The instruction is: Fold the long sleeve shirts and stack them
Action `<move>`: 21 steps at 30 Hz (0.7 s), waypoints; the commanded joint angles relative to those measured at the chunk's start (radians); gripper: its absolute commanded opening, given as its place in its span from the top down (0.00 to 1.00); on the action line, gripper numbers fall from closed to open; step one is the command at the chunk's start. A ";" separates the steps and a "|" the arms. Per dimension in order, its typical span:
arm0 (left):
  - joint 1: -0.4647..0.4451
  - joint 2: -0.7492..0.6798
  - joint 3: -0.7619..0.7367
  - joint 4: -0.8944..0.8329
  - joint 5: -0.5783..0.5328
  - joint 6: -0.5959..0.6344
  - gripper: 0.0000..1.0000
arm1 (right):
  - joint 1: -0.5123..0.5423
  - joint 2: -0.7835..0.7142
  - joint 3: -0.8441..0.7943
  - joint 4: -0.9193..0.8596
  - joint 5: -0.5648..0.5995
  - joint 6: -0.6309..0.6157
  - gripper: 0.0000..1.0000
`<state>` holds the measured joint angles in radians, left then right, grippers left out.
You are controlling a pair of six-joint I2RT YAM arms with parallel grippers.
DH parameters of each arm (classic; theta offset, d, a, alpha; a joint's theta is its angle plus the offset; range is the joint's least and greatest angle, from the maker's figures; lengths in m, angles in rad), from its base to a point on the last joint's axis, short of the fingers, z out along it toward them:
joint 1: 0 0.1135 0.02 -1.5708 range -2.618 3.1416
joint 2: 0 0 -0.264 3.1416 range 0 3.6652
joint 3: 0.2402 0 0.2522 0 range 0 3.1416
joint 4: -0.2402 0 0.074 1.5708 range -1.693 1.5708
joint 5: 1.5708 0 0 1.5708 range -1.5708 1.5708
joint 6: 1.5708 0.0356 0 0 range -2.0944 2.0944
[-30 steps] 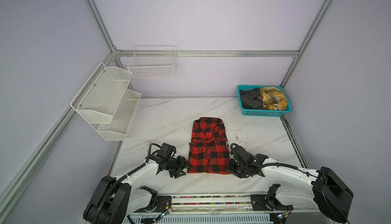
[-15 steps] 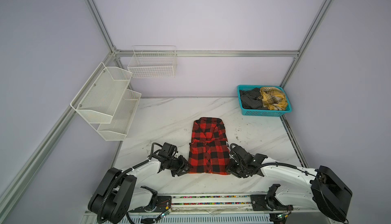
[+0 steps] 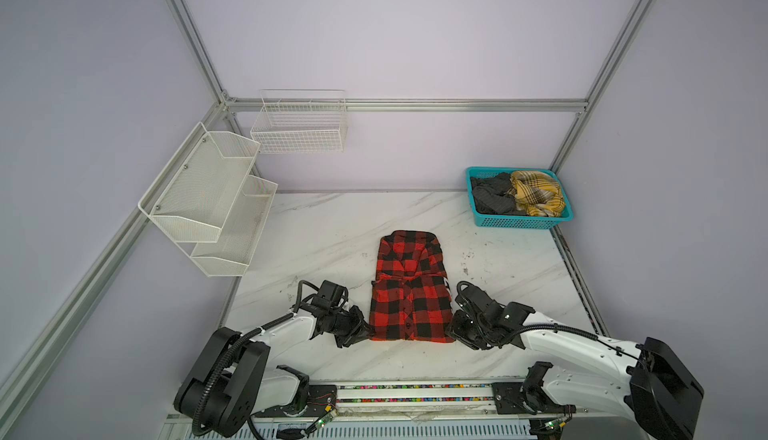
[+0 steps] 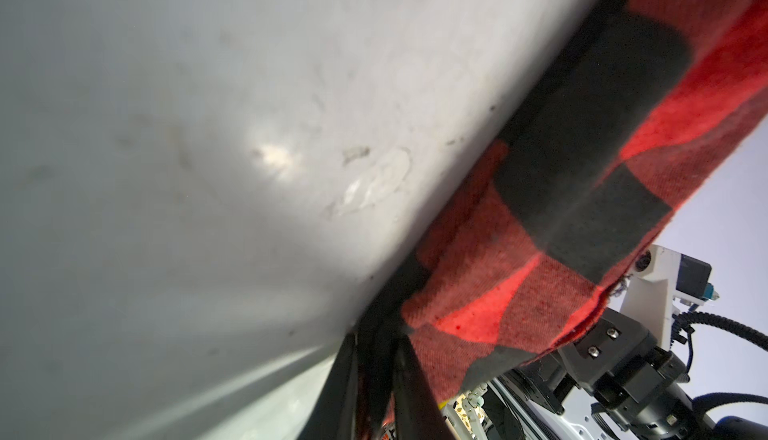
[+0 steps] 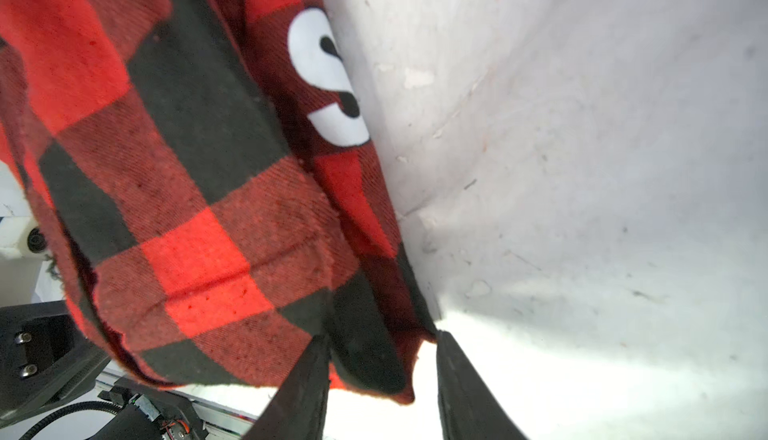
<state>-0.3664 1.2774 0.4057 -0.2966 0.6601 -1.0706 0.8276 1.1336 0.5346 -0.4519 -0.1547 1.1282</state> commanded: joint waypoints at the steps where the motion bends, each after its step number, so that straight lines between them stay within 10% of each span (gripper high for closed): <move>1: 0.004 0.011 -0.028 -0.014 -0.028 0.021 0.82 | 0.000 0.031 -0.019 0.010 -0.002 0.003 0.56; 10: 0.003 -0.028 -0.043 -0.054 -0.029 0.027 0.57 | -0.001 0.068 -0.037 0.052 0.005 0.006 0.77; 21: -0.002 -0.002 -0.021 -0.047 -0.016 0.040 0.75 | 0.001 0.075 -0.010 0.039 0.007 0.003 0.96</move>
<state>-0.3668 1.2652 0.3988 -0.3050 0.6834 -1.0515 0.8276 1.2137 0.5125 -0.3866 -0.1612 1.1156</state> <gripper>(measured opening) 0.257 0.052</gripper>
